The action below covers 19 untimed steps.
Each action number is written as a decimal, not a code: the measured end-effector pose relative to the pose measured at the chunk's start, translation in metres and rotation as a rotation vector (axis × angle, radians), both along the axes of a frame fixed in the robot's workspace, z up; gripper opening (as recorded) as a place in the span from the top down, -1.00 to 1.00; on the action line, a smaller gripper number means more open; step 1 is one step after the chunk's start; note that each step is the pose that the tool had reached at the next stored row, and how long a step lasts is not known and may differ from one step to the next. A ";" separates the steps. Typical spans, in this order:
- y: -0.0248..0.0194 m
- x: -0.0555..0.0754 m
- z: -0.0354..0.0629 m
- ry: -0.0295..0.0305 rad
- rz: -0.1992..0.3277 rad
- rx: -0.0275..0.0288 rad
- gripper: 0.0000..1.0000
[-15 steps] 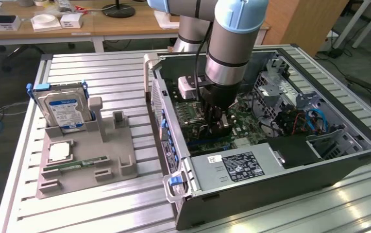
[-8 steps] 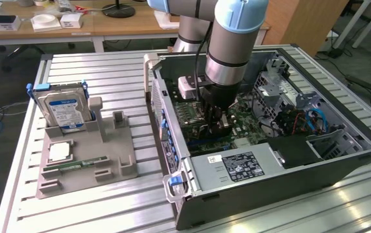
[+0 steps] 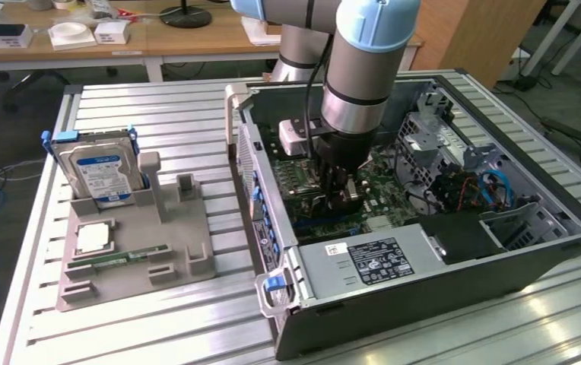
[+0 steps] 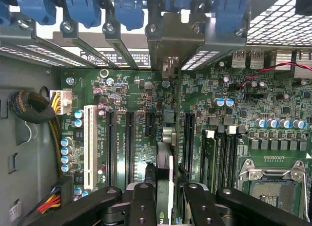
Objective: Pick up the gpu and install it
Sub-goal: 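Insert the gpu into the slot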
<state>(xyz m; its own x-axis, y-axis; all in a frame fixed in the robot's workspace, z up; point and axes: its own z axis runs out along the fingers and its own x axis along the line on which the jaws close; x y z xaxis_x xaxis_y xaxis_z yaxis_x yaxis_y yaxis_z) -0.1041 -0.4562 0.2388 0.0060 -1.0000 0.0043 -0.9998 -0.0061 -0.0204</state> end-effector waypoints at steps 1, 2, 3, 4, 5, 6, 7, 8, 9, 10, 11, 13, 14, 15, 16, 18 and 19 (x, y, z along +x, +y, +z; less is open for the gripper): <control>0.0000 0.000 0.0000 0.0000 0.000 0.0000 0.47; 0.0000 0.000 -0.0005 -0.0001 0.000 0.0001 0.47; 0.0000 0.000 -0.0022 -0.0002 0.000 -0.0002 0.47; -0.0001 -0.001 -0.0028 0.0000 0.000 -0.0008 0.47; -0.0001 -0.001 -0.0028 0.0002 0.000 -0.0006 0.47; 0.0000 -0.001 -0.0029 0.0002 0.000 -0.0004 0.47; -0.0001 -0.001 -0.0030 0.0001 0.000 -0.0002 0.47; 0.0000 -0.001 -0.0030 0.0000 0.000 -0.0002 0.47; 0.0000 -0.001 -0.0030 0.0000 0.000 -0.0001 0.47; 0.0000 -0.001 -0.0030 0.0000 0.000 -0.0001 0.47; 0.0000 -0.001 -0.0030 0.0001 0.000 -0.0002 0.47; 0.0000 -0.001 -0.0030 0.0000 0.000 -0.0001 0.47; 0.0000 -0.001 -0.0031 0.0000 0.000 -0.0001 0.47; 0.0000 -0.004 -0.0043 -0.0009 0.001 -0.0006 0.47; 0.0000 -0.006 -0.0060 -0.0009 0.002 0.0001 0.47; 0.0001 -0.007 -0.0061 -0.0007 0.001 0.0003 0.47; 0.0002 -0.007 -0.0061 -0.0003 0.000 0.0003 0.47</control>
